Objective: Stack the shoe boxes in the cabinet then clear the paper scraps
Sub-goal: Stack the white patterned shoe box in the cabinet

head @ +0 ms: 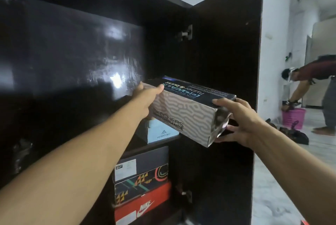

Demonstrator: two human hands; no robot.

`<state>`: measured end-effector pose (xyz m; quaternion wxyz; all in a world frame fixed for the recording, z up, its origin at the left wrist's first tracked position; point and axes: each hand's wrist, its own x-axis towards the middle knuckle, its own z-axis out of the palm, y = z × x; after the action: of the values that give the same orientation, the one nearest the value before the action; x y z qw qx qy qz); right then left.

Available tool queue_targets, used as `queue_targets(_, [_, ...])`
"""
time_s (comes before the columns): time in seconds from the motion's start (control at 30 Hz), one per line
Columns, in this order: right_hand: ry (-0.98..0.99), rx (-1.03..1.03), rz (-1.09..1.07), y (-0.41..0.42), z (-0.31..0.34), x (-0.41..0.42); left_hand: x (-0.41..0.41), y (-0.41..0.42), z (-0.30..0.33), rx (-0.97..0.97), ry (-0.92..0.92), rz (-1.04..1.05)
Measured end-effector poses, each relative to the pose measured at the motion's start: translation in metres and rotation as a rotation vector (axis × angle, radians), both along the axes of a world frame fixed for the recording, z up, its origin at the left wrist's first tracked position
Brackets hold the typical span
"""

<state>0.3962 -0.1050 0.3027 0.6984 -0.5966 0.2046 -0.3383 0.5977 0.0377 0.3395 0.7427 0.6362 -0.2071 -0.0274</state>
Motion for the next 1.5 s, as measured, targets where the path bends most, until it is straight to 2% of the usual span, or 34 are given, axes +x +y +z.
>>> queue_targets(0.17, [-0.066, 0.037, -0.022, -0.002, 0.032, 0.067, 0.025, -0.028, 0.019, 0.020, -0.091, -0.083])
queue_targets(0.4, [-0.088, 0.076, 0.019, -0.015, 0.049, 0.154, 0.046, -0.054, 0.017, 0.222, -0.219, -0.137])
queue_targets(0.63, [-0.010, -0.223, 0.043, -0.045, 0.038, 0.214, 0.099, -0.063, 0.010, 0.316, -0.437, 0.168])
queue_targets(0.73, [0.102, -0.490, 0.018, -0.049, 0.027, 0.235, 0.113, -0.061, 0.008, 0.371, -0.523, 0.292])
queue_targets(0.83, [0.184, -0.778, 0.001, -0.049, 0.016, 0.248, 0.125, -0.058, 0.005, 0.438, -0.554, 0.358])
queue_targets(0.93, [0.239, -0.849, 0.033, -0.052, 0.005, 0.256, 0.134, -0.057, 0.003, 0.540, -0.578, 0.408])
queue_targets(1.03, [0.346, -1.018, 0.095, -0.058, -0.003, 0.263, 0.139, -0.058, -0.006, 0.623, -0.614, 0.480])
queue_targets(1.2, [0.381, -1.037, 0.175, -0.059, -0.002, 0.263, 0.140, -0.055, -0.018, 0.672, -0.586, 0.432])
queue_targets(1.3, [0.495, -1.111, 0.244, -0.058, 0.003, 0.254, 0.135, -0.049, -0.023, 0.712, -0.556, 0.393])
queue_targets(1.5, [0.624, -1.123, 0.203, -0.061, 0.007, 0.219, 0.097, -0.034, -0.021, 0.803, -0.542, 0.370])
